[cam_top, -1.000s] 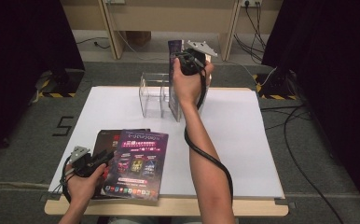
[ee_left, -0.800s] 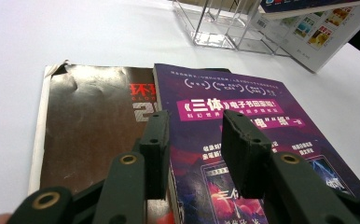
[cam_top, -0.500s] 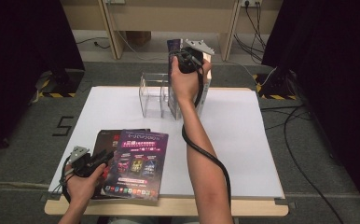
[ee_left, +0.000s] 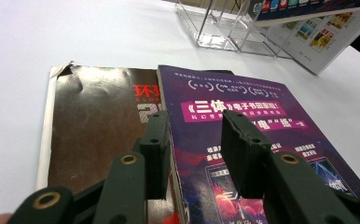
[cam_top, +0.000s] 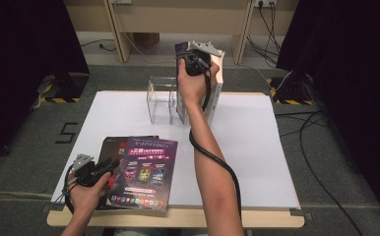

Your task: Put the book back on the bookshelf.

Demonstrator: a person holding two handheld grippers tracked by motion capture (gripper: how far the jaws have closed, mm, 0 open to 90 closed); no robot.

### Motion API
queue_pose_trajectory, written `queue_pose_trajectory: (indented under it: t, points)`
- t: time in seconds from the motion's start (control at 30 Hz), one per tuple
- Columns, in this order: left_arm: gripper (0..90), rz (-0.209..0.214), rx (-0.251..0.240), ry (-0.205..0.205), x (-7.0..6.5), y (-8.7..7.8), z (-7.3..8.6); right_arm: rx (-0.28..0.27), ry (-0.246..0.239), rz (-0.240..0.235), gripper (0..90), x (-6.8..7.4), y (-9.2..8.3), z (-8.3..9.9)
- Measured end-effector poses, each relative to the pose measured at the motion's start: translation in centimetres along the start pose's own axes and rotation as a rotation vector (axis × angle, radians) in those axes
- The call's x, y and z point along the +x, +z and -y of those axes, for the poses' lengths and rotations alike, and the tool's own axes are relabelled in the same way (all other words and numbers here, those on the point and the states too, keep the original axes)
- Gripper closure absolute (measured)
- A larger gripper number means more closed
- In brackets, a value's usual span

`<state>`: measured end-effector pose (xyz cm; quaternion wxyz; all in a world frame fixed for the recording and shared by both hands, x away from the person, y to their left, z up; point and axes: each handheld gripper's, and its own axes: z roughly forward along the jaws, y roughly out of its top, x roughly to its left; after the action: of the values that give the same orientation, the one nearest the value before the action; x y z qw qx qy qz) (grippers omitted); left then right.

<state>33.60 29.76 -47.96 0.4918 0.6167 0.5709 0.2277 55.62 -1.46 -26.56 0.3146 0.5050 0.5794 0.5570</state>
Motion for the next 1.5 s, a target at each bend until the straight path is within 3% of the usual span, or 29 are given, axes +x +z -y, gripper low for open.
queue_pose_trajectory:
  t: [0.37, 0.6, 0.97, 1.5]
  points:
    - [62.1, 0.001, 0.005, 0.001, 0.1, 0.1, 0.1, 0.035, -0.013, 0.023, 83.2, -0.3, 1.2, 1.5]
    - [62.1, 0.003, 0.004, 0.001, 0.0, 0.2, 0.1, 0.027, -0.034, 0.031, 83.1, -0.4, 0.6, 2.2]
    - [62.0, -0.003, -0.001, -0.015, 0.3, -0.1, 0.0, 0.029, -0.084, 0.004, 82.3, -0.6, -3.8, 3.8]
    - [62.0, 0.000, 0.002, -0.011, 0.2, -0.2, 0.0, 0.066, -0.048, -0.051, 81.4, -2.5, -10.3, 8.0]
